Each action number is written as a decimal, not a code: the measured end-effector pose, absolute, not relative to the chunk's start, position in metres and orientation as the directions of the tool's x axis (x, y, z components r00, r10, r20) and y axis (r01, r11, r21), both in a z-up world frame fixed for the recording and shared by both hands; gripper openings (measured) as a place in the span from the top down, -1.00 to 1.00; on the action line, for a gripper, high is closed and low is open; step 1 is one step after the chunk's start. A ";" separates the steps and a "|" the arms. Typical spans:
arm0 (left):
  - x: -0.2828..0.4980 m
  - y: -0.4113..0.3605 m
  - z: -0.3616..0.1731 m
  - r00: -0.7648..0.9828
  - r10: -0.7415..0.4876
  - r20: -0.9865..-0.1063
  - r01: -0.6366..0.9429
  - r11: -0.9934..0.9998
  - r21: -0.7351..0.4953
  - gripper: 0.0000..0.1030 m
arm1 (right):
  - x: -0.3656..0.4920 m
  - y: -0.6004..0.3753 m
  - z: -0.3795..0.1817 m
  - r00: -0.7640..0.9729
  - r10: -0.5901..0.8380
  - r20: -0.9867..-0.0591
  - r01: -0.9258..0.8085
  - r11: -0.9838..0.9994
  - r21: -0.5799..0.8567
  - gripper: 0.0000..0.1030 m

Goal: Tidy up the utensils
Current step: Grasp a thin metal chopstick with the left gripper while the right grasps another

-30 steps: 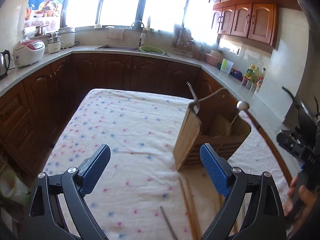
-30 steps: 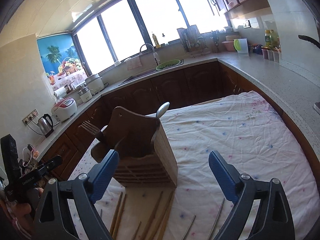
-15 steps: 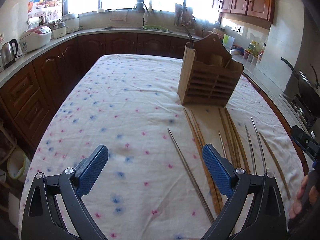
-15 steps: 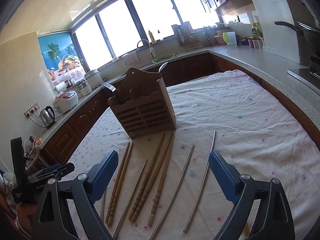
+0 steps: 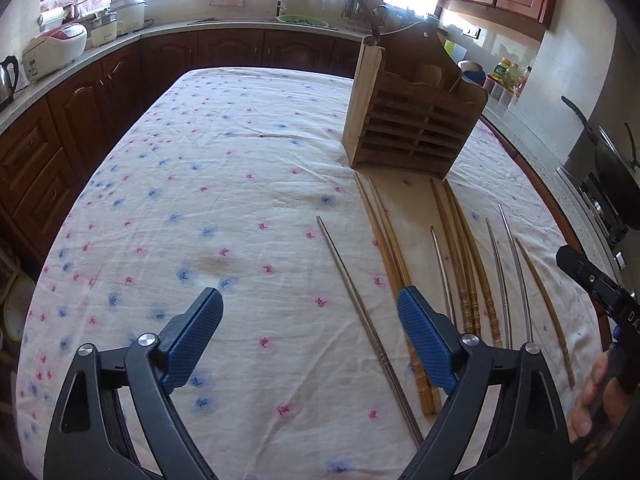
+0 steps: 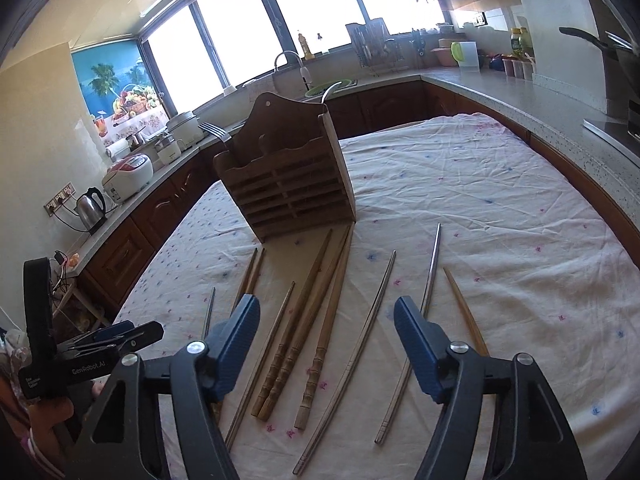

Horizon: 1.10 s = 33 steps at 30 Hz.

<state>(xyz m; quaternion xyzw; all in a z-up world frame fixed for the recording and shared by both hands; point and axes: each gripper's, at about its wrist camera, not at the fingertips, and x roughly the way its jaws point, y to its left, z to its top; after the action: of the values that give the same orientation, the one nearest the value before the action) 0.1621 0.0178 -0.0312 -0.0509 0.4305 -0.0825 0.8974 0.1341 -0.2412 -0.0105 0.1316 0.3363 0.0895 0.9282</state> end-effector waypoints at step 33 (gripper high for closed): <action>0.237 -0.017 -0.064 0.503 -0.250 -0.827 0.234 0.961 -0.148 0.89 | 0.233 -0.154 -0.067 0.533 0.292 -0.794 -0.246 0.952 0.184 0.88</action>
<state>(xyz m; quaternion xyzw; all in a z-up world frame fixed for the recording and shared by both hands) 0.2371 -0.0171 -0.0636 -0.0082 0.4786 -0.1397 0.8668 0.2328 -0.1545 -0.0673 0.0247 0.4581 0.1536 0.8752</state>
